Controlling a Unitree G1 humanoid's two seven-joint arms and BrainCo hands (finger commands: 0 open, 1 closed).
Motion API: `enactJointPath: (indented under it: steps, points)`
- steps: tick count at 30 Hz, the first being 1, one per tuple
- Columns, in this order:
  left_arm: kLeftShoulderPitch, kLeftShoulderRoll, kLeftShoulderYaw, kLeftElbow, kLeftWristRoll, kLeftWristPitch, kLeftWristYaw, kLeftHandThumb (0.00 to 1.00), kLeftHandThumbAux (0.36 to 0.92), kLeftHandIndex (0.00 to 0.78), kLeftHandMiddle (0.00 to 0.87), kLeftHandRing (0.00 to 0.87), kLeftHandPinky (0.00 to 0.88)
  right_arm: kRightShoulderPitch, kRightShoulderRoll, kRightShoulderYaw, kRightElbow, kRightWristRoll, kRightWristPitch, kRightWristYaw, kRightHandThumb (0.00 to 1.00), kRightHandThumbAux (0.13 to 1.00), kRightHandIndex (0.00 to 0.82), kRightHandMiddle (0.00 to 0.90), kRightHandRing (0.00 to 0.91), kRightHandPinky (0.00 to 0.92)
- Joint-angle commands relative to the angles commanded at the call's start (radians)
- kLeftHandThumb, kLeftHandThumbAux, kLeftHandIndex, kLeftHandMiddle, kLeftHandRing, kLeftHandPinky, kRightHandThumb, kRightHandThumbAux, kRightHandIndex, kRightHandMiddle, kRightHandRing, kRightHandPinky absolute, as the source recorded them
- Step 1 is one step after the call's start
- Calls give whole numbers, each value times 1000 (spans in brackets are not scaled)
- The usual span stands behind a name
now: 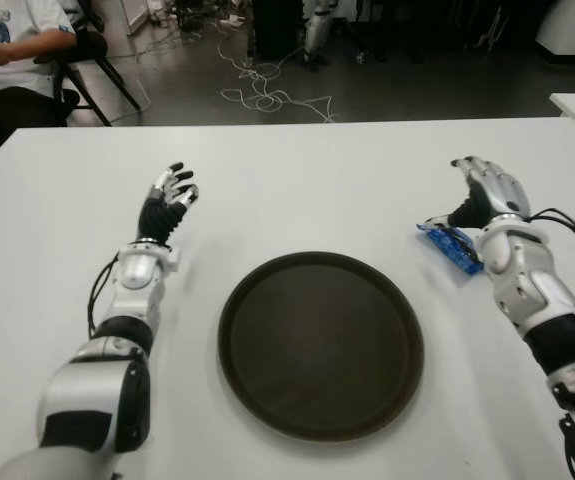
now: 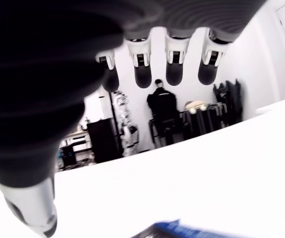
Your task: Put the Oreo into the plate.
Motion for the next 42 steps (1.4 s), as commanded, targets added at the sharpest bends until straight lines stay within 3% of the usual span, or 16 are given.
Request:
enactJointPath:
  steps: [9,21,27,31,42]
  points:
    - [-1,1,3,2,-2,-1,7,295,598,102,194,193,194,34,-20,-2,-105,-19,52,79,0,756,0,18,16,54]
    - [-1,4,7,3,-7,11,1,304,603,100,184,180,169,69,-15,-4,-137,-38,74,94,0,780,1,16,13,50]
    - [-2,5,10,4,-9,12,-4,320,612,95,178,177,173,90,-10,3,-136,-46,75,85,0,770,0,5,2,39]
    - [-2,4,13,4,-9,9,-5,317,612,95,176,176,182,127,1,11,-119,-48,60,53,0,761,0,1,0,29]
    - [-2,6,14,6,-6,13,-5,312,604,89,177,175,180,141,31,15,-115,-43,49,41,0,761,0,0,0,19]
